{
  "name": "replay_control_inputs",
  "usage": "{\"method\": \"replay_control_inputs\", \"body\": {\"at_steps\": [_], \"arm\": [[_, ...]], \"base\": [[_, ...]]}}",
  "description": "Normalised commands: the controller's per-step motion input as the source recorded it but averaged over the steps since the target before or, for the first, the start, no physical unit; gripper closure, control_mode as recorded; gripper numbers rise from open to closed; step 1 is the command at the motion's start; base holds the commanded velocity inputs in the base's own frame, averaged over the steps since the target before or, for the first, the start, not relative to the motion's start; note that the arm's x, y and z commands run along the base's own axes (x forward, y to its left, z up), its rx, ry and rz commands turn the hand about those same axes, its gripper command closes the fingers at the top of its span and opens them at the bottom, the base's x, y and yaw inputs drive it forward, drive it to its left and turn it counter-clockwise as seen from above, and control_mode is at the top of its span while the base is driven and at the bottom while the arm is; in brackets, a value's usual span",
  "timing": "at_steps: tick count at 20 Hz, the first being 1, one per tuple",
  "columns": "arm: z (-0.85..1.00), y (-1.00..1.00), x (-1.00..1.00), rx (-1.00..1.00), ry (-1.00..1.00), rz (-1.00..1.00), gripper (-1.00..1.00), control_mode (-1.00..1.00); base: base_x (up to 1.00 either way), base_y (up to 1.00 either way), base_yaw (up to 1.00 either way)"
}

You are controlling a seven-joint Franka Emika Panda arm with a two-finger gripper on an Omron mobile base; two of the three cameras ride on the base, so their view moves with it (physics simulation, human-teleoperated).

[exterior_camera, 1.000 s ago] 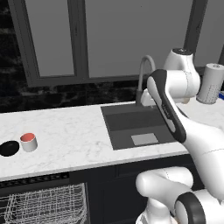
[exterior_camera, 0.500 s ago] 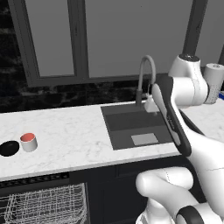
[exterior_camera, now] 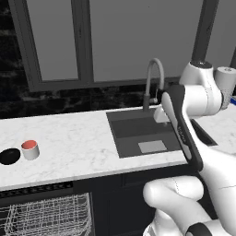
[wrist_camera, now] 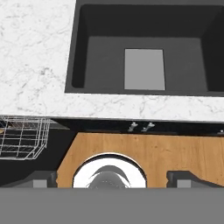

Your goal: Pick up the cup and bowl from the counter, place them in the dishwasher, and close the dishwasher door.

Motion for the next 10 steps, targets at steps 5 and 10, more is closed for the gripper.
{"method": "replay_control_inputs", "body": {"at_steps": [5,10], "arm": [[-0.24,0.0,-0.26,0.0,0.01,0.0,-1.0,-1.0],[-0.31,0.0,-0.23,0.0,0.0,0.0,-1.0,-1.0]], "base": [[0.0,0.0,0.0],[0.0,0.0,0.0]]}}
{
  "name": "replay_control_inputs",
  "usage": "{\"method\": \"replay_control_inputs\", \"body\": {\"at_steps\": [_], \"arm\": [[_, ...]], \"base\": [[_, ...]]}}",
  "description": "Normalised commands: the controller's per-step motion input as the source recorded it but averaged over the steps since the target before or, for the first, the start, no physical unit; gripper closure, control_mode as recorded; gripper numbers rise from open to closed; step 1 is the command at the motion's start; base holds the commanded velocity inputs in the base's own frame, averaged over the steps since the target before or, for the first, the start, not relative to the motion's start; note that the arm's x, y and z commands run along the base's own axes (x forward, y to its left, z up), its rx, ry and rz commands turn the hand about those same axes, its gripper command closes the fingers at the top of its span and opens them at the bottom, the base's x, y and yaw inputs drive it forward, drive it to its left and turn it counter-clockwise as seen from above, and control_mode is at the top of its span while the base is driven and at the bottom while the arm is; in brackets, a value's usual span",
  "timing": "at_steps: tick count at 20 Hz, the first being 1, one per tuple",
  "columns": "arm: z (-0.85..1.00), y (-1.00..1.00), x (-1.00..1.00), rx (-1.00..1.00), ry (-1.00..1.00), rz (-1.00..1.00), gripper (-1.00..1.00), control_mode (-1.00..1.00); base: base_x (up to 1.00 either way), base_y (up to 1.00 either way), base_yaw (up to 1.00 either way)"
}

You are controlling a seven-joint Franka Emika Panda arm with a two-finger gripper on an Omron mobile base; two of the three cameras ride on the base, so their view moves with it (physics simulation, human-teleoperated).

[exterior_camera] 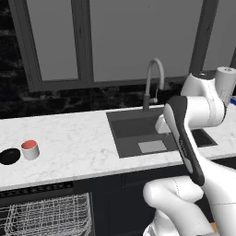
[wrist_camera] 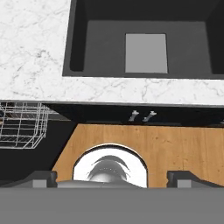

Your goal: Pick up the cup and bowl from the counter, place them in the dishwasher, and close the dishwasher door.

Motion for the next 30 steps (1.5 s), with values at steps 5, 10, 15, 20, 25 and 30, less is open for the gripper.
{"method": "replay_control_inputs", "body": {"at_steps": [5,10,15,20,25,30], "arm": [[-0.25,0.03,-0.1,0.0,0.05,0.0,-1.0,-1.0],[-0.03,0.02,-0.01,0.0,0.01,0.0,-1.0,1.0],[0.0,0.0,0.0,0.0,0.0,0.0,-1.0,1.0],[0.0,0.0,0.0,0.0,0.0,0.0,-1.0,1.0],[0.0,0.0,0.0,0.0,0.0,0.0,-1.0,1.0],[0.0,0.0,0.0,0.0,0.0,0.0,-1.0,1.0]], "base": [[0.0,0.0,0.0],[-0.05,0.03,0.09],[-0.08,0.0,0.29],[0.0,0.0,0.39],[-0.1,0.0,0.44],[-0.14,0.0,0.45]]}}
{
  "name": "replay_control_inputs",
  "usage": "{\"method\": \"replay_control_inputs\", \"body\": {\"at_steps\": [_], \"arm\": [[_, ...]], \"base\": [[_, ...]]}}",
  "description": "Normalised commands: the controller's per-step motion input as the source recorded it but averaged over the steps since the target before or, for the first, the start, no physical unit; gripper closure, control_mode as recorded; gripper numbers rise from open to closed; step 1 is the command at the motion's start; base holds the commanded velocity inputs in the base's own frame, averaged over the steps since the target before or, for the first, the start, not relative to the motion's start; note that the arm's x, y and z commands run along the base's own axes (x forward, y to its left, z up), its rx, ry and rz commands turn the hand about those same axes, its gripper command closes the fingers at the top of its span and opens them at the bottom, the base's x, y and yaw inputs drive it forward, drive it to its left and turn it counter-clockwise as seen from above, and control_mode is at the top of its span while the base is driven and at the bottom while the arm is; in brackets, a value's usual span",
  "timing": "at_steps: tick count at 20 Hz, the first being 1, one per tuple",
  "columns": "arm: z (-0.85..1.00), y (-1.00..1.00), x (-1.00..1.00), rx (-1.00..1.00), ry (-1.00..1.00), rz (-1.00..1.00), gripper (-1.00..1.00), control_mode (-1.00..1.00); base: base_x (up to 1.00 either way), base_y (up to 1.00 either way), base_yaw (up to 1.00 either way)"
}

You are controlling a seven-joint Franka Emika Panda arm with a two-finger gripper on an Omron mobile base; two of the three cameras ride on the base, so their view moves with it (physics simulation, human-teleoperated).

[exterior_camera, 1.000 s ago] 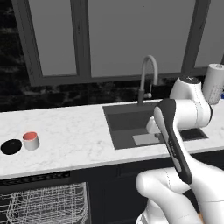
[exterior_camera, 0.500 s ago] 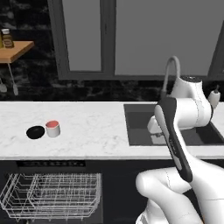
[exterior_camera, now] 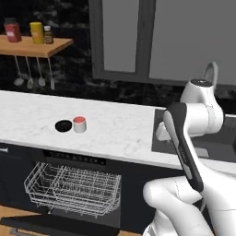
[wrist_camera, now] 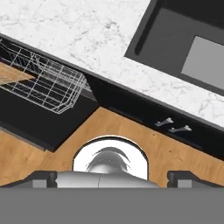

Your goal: Pick up the cup and bowl from the counter, place them in the dishwasher, and close the dishwasher door.

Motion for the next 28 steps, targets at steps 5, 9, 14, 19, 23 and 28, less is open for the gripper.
{"method": "replay_control_inputs", "body": {"at_steps": [5,9,14,19,23,28], "arm": [[0.0,0.0,0.0,0.0,0.0,0.0,-1.0,1.0],[0.0,0.0,0.0,0.0,0.0,0.0,-1.0,1.0],[0.0,0.0,0.0,0.0,0.0,0.0,-1.0,1.0],[0.0,0.0,0.0,0.0,0.0,0.0,-1.0,1.0],[0.0,0.0,0.0,0.0,0.0,0.0,-1.0,1.0],[0.0,0.0,0.0,0.0,0.0,0.0,-1.0,1.0]], "base": [[-0.2,0.0,0.46],[-0.17,0.0,0.47],[-0.14,0.0,0.47],[-0.12,0.0,0.43],[-0.09,-0.04,0.41],[-0.06,-0.09,0.39]]}}
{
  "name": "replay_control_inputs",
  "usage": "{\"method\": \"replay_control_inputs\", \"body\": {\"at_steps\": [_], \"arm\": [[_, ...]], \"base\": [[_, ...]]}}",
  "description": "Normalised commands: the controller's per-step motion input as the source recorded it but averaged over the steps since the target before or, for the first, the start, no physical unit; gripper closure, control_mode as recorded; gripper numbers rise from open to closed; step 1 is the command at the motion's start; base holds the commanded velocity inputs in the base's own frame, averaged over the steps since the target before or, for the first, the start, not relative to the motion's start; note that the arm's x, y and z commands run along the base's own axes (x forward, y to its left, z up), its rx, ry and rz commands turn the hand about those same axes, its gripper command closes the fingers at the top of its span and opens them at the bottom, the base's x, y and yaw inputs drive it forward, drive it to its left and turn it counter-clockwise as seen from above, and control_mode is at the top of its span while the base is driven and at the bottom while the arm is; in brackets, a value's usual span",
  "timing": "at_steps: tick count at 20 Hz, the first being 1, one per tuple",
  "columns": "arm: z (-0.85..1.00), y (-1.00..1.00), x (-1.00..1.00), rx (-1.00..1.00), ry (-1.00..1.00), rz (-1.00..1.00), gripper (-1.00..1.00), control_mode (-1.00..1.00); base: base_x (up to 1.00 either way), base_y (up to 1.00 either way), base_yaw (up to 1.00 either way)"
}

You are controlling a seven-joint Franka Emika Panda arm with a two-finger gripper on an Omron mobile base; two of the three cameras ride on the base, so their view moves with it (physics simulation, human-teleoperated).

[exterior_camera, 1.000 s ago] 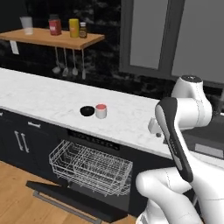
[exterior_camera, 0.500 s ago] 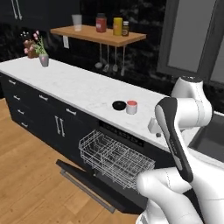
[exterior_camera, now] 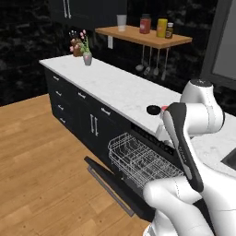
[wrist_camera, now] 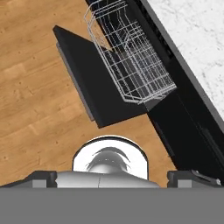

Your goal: Pick up the cup and bowl from the counter, place them in the dishwasher, and close the dishwasher door.

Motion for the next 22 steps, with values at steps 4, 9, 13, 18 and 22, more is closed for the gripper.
{"method": "replay_control_inputs", "body": {"at_steps": [4,9,13,18,22], "arm": [[0.0,0.0,0.0,0.0,0.0,0.0,-1.0,1.0],[0.0,0.0,0.0,0.0,0.0,0.0,-1.0,1.0],[0.0,0.0,0.0,0.0,0.0,0.0,-1.0,1.0],[-0.04,-0.04,0.0,0.0,0.0,0.0,-1.0,-1.0],[0.0,0.0,0.0,0.0,0.0,0.0,-1.0,-1.0]], "base": [[0.0,-0.35,0.32],[0.0,-0.59,0.15],[0.0,-0.5,0.01],[0.0,0.0,0.0],[0.0,0.0,0.0]]}}
